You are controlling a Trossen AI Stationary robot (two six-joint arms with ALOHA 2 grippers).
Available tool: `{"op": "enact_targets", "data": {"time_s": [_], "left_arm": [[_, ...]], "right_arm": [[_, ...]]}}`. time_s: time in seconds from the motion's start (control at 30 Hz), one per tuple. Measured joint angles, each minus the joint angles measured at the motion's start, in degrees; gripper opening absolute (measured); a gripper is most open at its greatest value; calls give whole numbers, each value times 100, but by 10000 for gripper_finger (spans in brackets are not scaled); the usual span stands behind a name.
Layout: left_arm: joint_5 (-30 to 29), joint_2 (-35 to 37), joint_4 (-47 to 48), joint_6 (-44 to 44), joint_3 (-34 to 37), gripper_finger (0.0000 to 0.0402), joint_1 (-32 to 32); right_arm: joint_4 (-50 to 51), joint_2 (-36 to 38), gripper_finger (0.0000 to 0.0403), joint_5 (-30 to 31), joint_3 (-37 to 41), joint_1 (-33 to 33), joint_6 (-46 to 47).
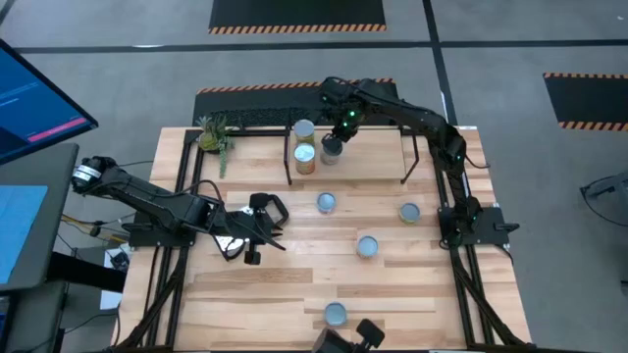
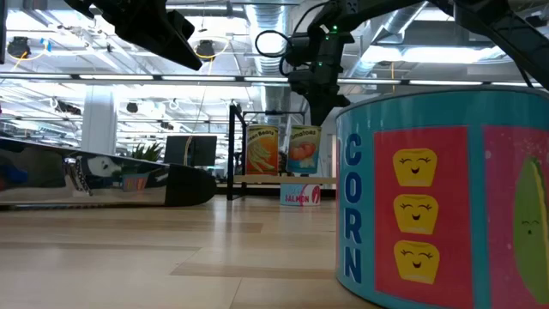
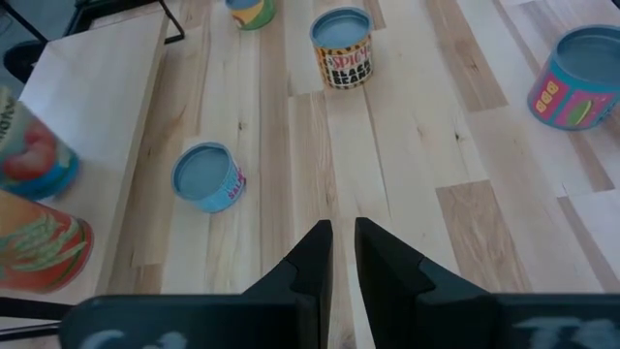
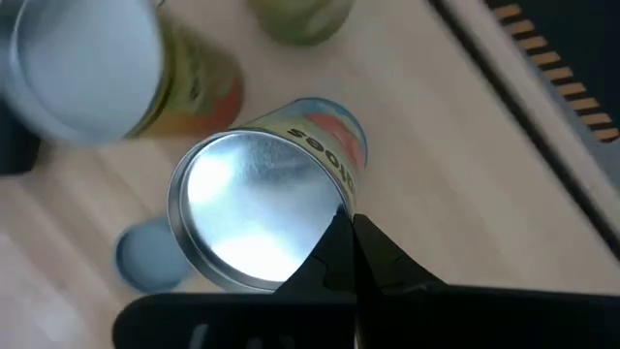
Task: Pick and place cans onto a shelf
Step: Put the canned tomatoes on the shelf
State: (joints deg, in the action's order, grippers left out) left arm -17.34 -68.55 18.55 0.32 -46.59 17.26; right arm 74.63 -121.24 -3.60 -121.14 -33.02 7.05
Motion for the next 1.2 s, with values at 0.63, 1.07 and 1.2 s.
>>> {"op": "enact_targets", "data": {"time_s": [0.63,1.07,1.2], "left_arm": [[0,0,0,-184,0,38,0],[0,0,4,-246,0,38,0],[0,0,7,-249,0,38,0]], "right_arm": [[173,1,3,35,2,376,167],[229,8,3,-70,57,409,450],[231,8,4,-63,66,407,452]]}}
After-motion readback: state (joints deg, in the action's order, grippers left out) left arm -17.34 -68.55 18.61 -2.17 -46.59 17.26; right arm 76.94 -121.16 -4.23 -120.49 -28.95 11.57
